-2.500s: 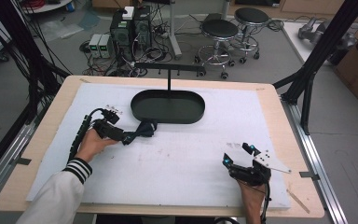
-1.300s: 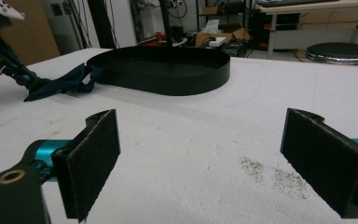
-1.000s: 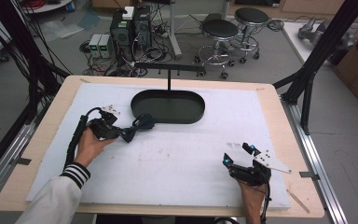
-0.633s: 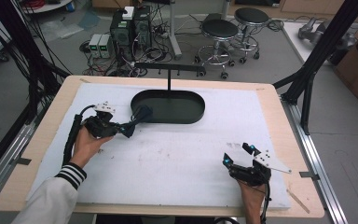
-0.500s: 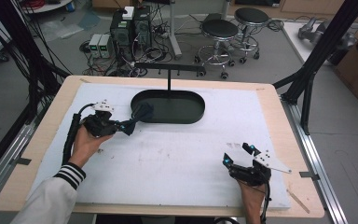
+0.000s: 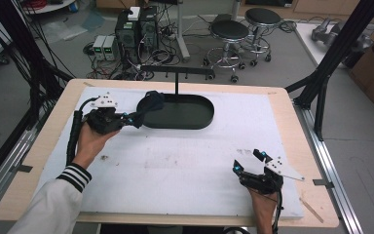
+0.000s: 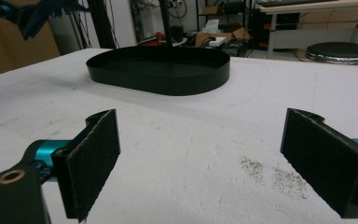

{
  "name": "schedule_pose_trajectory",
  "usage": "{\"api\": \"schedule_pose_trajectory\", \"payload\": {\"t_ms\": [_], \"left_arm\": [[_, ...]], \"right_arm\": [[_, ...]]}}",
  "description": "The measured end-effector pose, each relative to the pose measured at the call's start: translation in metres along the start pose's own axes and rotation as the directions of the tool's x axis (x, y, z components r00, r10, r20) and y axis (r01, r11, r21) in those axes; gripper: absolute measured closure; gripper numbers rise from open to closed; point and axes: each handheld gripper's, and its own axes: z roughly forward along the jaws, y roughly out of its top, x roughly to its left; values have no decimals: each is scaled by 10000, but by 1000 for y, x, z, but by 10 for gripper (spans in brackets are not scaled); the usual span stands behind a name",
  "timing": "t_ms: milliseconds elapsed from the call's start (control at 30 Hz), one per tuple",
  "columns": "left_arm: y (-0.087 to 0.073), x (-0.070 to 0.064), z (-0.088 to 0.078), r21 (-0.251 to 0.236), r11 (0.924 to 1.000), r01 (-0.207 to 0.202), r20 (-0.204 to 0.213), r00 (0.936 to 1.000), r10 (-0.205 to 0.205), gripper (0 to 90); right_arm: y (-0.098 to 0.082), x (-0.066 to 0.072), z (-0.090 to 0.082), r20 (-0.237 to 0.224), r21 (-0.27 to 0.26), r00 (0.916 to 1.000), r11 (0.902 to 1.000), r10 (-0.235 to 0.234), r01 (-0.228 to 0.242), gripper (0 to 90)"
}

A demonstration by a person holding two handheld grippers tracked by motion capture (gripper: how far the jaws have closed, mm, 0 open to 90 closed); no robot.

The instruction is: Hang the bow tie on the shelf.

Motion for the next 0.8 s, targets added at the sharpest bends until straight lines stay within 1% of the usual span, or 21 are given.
{"api": "schedule_pose_trajectory", "payload": {"t_ms": [33, 67, 100, 133, 167, 233, 267, 300, 367, 400, 433, 500, 600, 633, 800], "left_arm": [[0, 0, 0, 0, 10000, 0, 0, 10000, 0, 883], [5, -1, -1, -159, 9998, -71, -63, 10000, 70, 883], [5, -1, -1, -159, 9998, -71, -63, 10000, 70, 882], [8, -1, -1, -177, 9998, -59, -47, 10000, 58, 883], [12, 0, -2, -335, 9994, -48, -125, 9999, 44, 883], [15, 1, -2, -417, 9991, 12, -122, 9999, -18, 883], [17, 1, -2, -498, 9987, -87, -257, 9996, 74, 883], [19, 2, -3, -555, 9984, -104, -258, 9996, 90, 883], [22, 3, -4, -766, 9971, -39, -317, 9995, 15, 883], [22, 3, -4, -766, 9971, -39, -317, 9995, 15, 883], [25, 5, -4, -937, 9956, 37, -401, 9992, -75, 883], [25, 6, -4, -978, 9952, 18, -456, 9989, -63, 883], [25, 9, -3, -1172, 9930, 160, -487, 9986, -218, 883], [25, 9, -3, -1166, 9931, 81, -606, 9980, -153, 883], [24, 15, -2, -1338, 9909, 116, -665, 9976, -206, 883]], "right_arm": [[0, 0, 0, -4, 3, 10000, 10000, 13, -13, 108], [0, 0, 0, -7, 2, 10000, 10000, 15, -15, 108], [0, 0, 0, -8, 1, 10000, 10000, 16, -16, 108], [0, 0, 0, -2, -8, 10000, 10000, -6, 6, 108], [0, 0, 0, -5, -11, 10000, 10000, -19, 19, 108], [0, 0, 0, -13, -1, 10000, 10000, -21, 21, 108], [0, -1, 0, -16, 1, 10000, 10000, -28, 28, 108], [0, 0, 0, -23, 13, 10000, 10000, -10, 10, 108], [0, -1, 0, -12, -2, 10000, 10000, 5, -5, 108], [0, -1, 0, -12, -2, 10000, 10000, 5, -5, 108], [0, -1, 0, -23, 4, 10000, 10000, -8, 8, 108], [0, -1, 0, -14, 7, 10000, 10000, -6, 6, 108], [0, -1, 0, -20, -4, 10000, 10000, 5, -5, 108], [0, -1, 0, -20, -4, 10000, 10000, 5, -5, 108], [0, -1, 0, -12, 8, 10000, 10000, -7, 7, 108]]}}
